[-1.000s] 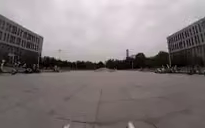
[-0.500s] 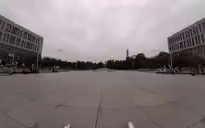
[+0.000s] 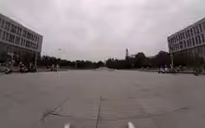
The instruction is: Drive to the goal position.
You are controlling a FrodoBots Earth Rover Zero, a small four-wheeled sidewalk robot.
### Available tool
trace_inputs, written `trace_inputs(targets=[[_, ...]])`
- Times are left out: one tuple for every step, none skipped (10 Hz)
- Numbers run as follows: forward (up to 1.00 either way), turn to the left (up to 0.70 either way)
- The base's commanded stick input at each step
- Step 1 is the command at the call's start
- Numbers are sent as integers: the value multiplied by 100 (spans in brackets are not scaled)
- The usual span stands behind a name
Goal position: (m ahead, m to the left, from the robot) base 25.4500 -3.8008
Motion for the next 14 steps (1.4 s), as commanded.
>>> trace_inputs(targets=[[70, 0], [70, 0], [70, 0], [70, 0], [70, 0], [70, 0], [70, 0], [70, 0], [70, 0], [70, 0], [70, 0], [70, 0], [70, 0], [70, 0]])
